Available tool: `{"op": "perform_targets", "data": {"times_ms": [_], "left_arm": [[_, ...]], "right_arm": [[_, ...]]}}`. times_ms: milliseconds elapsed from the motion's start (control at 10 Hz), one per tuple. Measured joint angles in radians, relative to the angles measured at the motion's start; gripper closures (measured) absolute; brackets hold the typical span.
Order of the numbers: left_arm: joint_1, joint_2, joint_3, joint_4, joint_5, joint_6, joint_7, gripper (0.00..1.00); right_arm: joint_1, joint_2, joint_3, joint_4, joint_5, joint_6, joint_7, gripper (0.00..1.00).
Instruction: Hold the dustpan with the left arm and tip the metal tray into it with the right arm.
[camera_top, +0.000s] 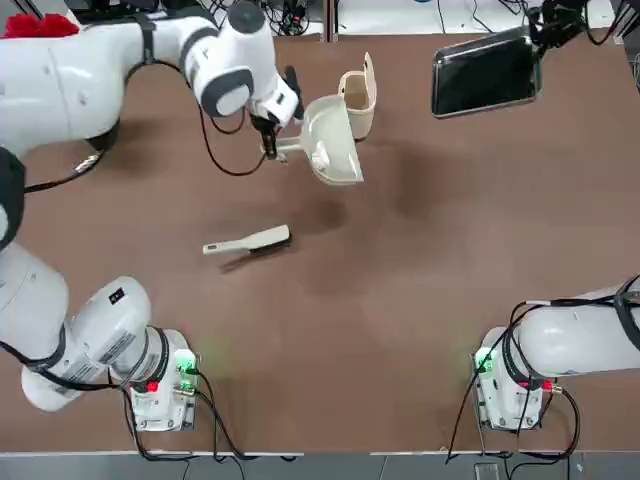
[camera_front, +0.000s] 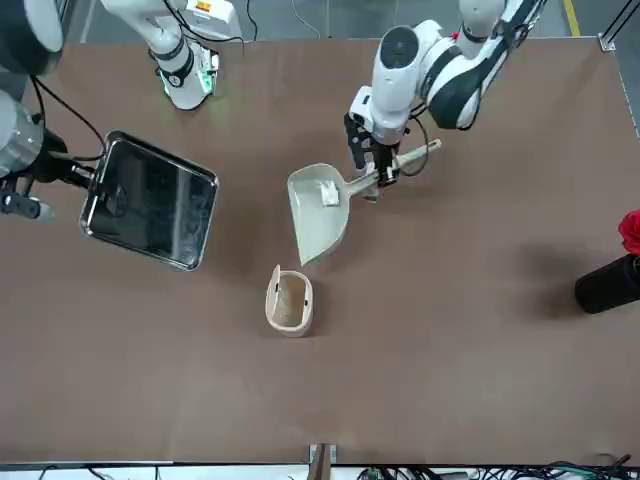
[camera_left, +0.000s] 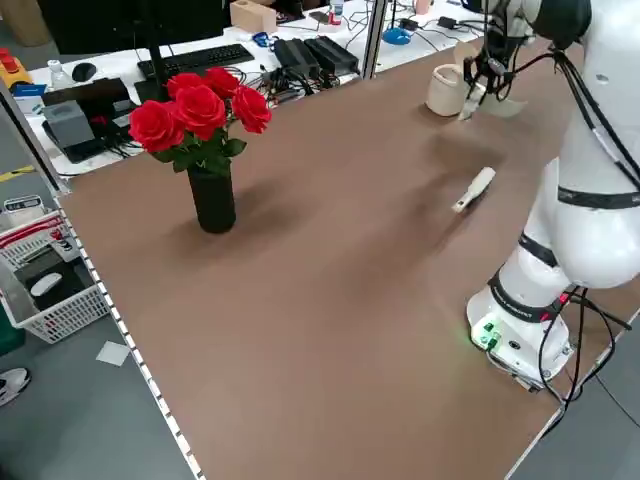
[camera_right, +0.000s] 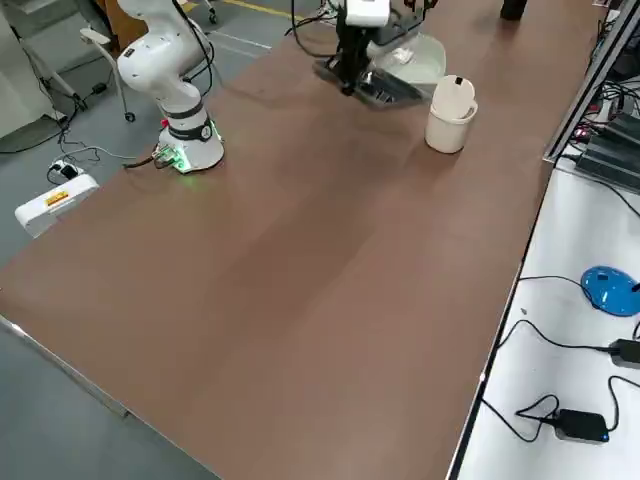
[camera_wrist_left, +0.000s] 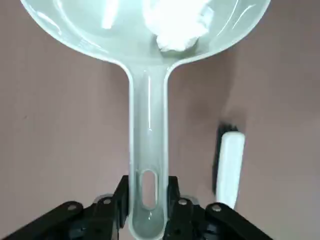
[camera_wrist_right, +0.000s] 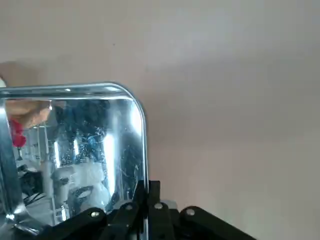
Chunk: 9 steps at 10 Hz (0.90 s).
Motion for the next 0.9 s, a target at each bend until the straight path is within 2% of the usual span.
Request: {"op": "perform_targets", "data": {"times_ms": [100, 200, 300, 500, 700, 900], "left_arm": [[0.126, 0.013, -0.095, 0.017, -0.001, -0.031, 0.012, 0.67], [0.195, 0.033, -0.138, 0.059, -0.001, -0.060, 0.031, 0.67], [0.217, 0.053, -0.142, 0.118, -0.001, -0.083, 0.047, 0.67], [0.221, 0.071, -0.134, 0.211, 0.007, -0.106, 0.052, 0.67], [0.218, 0.071, -0.128, 0.240, 0.078, -0.108, 0.048, 0.67], [0.199, 0.072, -0.121, 0.242, 0.141, -0.106, 0.037, 0.67]], "right_arm": [[-0.001, -0.002, -0.060, -0.062, 0.018, 0.055, -0.080, 0.95], [-0.002, -0.003, -0.113, -0.134, 0.028, 0.119, -0.170, 0.95], [-0.003, -0.003, -0.149, -0.206, 0.033, 0.191, -0.248, 0.95], [-0.005, -0.004, -0.186, -0.349, 0.037, 0.364, -0.360, 0.95], [-0.023, 0.002, -0.207, -0.493, 0.042, 0.557, -0.468, 0.95], [-0.034, 0.015, -0.230, -0.564, 0.101, 0.624, -0.551, 0.95]]}}
